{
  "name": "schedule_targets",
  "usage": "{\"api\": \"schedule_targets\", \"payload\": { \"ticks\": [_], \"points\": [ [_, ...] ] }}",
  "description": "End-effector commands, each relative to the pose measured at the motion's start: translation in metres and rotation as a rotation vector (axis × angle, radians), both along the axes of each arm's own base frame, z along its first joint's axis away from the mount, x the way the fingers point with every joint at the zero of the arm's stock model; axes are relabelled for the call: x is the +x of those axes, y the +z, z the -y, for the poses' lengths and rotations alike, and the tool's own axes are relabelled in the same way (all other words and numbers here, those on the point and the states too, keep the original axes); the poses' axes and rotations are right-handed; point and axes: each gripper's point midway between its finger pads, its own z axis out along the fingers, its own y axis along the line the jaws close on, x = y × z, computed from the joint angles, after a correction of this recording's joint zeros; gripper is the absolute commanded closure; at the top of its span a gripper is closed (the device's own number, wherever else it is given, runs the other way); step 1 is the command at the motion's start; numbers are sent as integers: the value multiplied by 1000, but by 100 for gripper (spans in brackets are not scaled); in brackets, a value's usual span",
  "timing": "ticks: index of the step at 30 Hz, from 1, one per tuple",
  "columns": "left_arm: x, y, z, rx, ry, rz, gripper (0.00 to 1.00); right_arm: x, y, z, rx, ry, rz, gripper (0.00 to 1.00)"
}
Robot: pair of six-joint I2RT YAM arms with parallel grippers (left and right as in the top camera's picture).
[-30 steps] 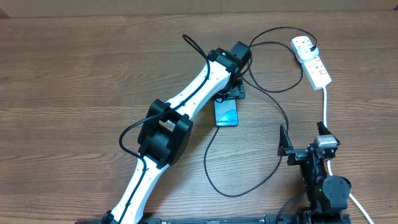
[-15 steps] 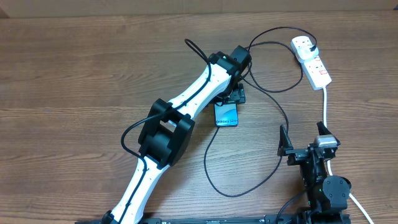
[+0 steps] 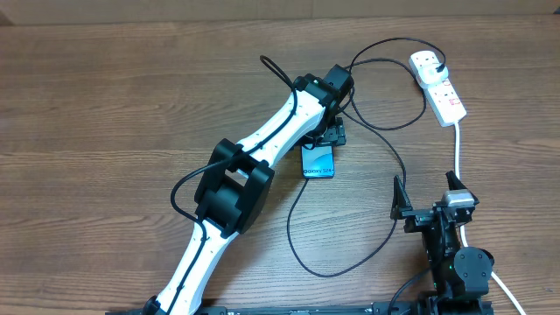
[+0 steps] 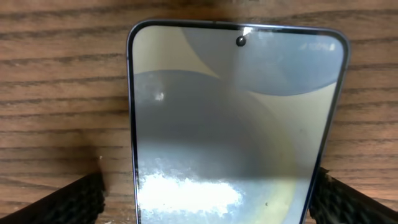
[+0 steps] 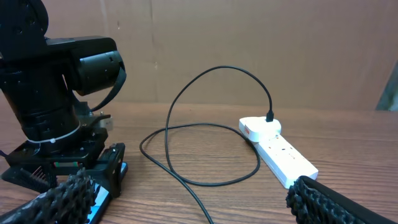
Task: Plug charger to phone and switch on socket
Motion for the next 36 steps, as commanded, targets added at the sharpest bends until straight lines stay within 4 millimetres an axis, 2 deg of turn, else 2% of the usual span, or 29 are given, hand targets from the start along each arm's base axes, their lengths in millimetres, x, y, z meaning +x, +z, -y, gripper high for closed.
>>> {"api": "schedule_targets", "payload": {
  "ticks": [1,11,27,36],
  "points": [
    [-7,-9,6,-7,-35,-25,4,0,-2,-1,-1,2,5,0],
    [-11,-9,7,-17,-32,-43,17,0,-2,-1,-1,2,5,0],
    [-14,-9,10,-55,-28,-74,22,0,-2,-1,-1,2,5,0],
    [-11,-9,-1,-46,-5,-91,24,0,-2,-1,-1,2,5,0]
  ]
}}
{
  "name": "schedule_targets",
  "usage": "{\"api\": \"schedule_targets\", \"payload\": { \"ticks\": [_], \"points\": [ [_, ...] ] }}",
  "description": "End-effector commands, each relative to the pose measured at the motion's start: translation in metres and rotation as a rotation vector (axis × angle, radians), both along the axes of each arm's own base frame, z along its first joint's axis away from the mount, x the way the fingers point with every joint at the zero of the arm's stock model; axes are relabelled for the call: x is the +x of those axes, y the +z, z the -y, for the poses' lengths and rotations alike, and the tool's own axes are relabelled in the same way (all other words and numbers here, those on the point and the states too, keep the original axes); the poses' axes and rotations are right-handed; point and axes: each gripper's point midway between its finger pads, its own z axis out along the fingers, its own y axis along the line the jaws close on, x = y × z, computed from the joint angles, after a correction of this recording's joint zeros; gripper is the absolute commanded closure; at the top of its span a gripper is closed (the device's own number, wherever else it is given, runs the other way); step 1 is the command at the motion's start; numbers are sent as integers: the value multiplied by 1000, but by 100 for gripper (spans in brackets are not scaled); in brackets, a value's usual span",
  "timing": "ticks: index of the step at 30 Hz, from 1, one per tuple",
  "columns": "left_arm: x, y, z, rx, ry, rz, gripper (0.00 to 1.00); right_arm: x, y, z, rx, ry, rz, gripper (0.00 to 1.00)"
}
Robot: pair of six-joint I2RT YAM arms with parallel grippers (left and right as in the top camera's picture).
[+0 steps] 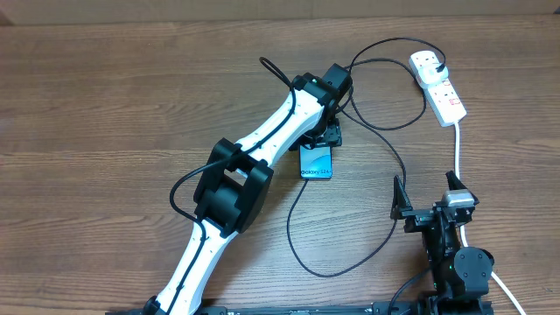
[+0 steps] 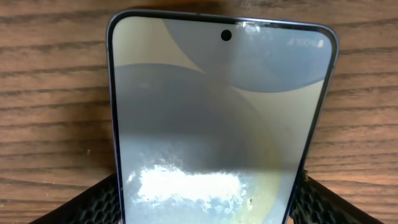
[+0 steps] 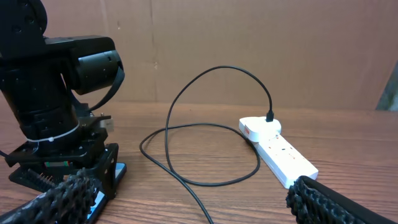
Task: Plug charger to phone and switch on socket
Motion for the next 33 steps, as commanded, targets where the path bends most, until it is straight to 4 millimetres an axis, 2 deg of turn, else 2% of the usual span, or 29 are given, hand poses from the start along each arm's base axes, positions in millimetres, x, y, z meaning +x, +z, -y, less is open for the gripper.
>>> {"api": "schedule_targets", "payload": {
  "ticks": [1,6,17,21,26,27,29,33],
  "points": [
    [-6,-9,-6,-5,9,-56,24,0,-2,-1,-1,3,4,0],
    [-5,-5,-11,-9,22,-71,24,0,-2,-1,-1,3,4,0],
    [12,41,-6,-140,61,-87,24,0,-2,-1,-1,3,4,0],
    [13,51,-1,-217,71,-121,25,0,-2,-1,-1,3,4,0],
    [15,49,-15,-166,84,-112,24,0,-2,-1,-1,3,4,0],
    [16,48,-18,-148,86,-104,22,0,-2,-1,-1,3,4,0],
    [18,45,-25,-93,86,-80,11,0,-2,-1,-1,3,4,0],
    [16,40,-28,-12,70,-44,8,0,-2,-1,-1,3,4,0]
  ]
}}
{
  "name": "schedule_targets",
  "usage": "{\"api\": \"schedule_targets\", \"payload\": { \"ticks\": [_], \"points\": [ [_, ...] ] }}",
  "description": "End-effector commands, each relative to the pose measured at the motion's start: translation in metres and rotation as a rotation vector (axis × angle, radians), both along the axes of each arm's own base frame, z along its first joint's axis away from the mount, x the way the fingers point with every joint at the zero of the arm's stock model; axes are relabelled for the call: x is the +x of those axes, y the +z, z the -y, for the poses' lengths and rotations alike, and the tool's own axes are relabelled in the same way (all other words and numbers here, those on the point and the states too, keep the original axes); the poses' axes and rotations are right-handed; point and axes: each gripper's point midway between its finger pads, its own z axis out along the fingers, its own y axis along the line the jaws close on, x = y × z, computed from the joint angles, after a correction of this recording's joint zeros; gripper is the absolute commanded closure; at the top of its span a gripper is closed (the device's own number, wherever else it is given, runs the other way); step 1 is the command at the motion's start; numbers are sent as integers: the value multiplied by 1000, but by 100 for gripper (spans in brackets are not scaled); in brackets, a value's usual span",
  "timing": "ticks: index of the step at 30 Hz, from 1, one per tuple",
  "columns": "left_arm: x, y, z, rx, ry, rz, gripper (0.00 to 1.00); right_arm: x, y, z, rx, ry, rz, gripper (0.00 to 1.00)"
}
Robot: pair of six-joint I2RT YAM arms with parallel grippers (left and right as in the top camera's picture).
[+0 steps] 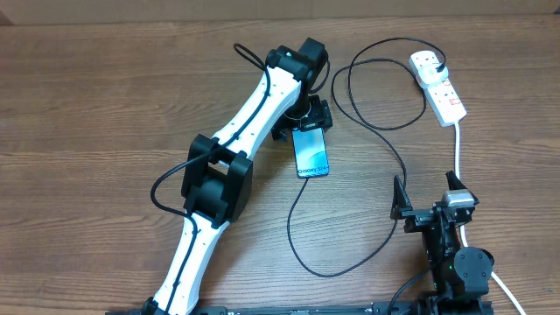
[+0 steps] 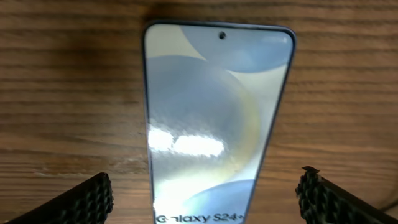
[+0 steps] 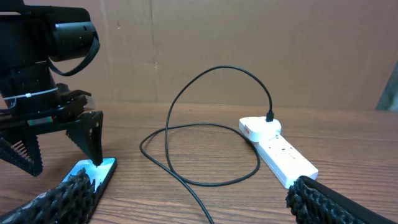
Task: Plug charger to phone and switch on socket
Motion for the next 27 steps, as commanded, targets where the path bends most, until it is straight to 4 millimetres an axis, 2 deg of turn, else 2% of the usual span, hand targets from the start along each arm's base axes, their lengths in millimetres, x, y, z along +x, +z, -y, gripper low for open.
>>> {"api": "schedule_targets", "payload": {
  "ticks": [1,3,9,13,23,27],
  "points": [
    [2,-3,-3,104,-22,62,6,0,-2,-1,-1,2,5,0],
    [-3,-8,-3,149,-17,72,0,0,-2,-1,-1,2,5,0],
    [-17,-31,6,183,-27,68,0,0,-2,-1,-1,2,5,0],
    [-19,-42,7,184,-2,62,0,0,-2,-1,-1,2,5,0],
    [-16,-44,5,183,8,68,0,0,-2,-1,-1,2,5,0],
    [-14,-46,7,177,1,77,4,0,-2,-1,-1,2,5,0]
  ]
}}
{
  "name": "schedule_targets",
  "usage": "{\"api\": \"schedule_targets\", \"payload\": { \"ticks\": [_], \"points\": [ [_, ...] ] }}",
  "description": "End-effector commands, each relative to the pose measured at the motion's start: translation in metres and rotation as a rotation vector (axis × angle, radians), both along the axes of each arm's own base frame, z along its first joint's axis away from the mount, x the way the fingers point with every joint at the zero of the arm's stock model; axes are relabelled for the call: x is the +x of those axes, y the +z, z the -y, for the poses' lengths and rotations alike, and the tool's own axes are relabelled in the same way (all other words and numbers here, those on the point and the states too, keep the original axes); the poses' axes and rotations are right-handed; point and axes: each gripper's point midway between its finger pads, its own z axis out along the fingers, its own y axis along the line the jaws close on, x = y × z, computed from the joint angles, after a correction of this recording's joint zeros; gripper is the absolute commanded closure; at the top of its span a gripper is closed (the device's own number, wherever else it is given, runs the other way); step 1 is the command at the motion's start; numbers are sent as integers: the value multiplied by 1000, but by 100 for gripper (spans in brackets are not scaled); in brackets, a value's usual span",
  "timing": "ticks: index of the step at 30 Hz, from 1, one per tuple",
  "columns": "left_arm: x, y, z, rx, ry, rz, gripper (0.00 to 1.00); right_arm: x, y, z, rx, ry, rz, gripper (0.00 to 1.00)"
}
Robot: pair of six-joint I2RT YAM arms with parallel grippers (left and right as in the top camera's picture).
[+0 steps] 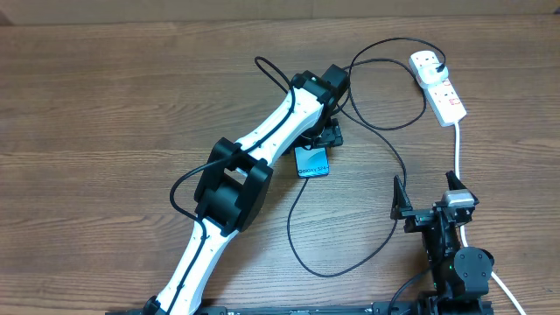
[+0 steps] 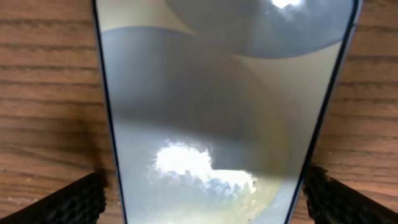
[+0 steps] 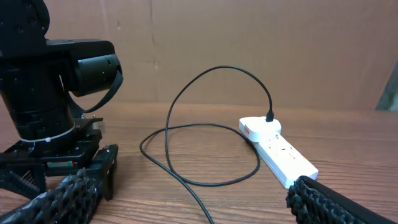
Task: Plug charger to phone and switch on socket
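Observation:
The phone (image 2: 217, 112) lies screen up on the wooden table and fills the left wrist view. In the overhead view only its near end (image 1: 312, 164) shows below my left gripper (image 1: 320, 138). The left gripper (image 2: 204, 182) is open and low over the phone, one finger (image 2: 68, 199) on each long side, close to the edges. A black charger cable (image 1: 385, 144) runs from the white socket strip (image 1: 440, 85) in loops to the phone's near end; the frames do not show whether it is plugged into the phone. My right gripper (image 1: 426, 194) rests open near the front right.
The socket strip (image 3: 280, 152) lies at the back right with a black plug (image 3: 270, 116) in its far end and its white lead running toward the right arm. Cable loops (image 3: 205, 168) cover the table between the phone and the strip.
My left gripper was raised behind the phone with the whole screen in view. It is now down low over the phone, fingers beside its edges. The right arm has not moved.
My left gripper was first low over the phone with its fingers apart. Then the fingers stood against the phone's sides. Then the gripper was lifted and open, the phone lying slightly turned. Now it is low over the phone again, fingers astride it.

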Motion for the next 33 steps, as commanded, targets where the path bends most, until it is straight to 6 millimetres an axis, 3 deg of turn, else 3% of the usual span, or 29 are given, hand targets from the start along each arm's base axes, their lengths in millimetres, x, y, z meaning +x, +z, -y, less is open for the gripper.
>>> {"api": "schedule_targets", "payload": {
  "ticks": [1,3,12,17,23,33],
  "points": [
    [3,-5,-7,24,13,8,7,0,-2,-1,-1,3,5,0],
    [3,-6,-7,23,13,9,11,0,-2,-1,-1,3,5,0],
    [2,-12,-13,52,14,12,12,0,-2,-1,-1,3,5,0],
    [3,-13,-12,48,14,16,24,0,-2,-1,-1,3,5,0],
    [4,-11,-12,47,10,18,24,0,-2,-1,-1,3,5,0],
    [10,14,-7,-17,3,1,27,0,-2,-1,-1,3,5,0]
  ]
}}
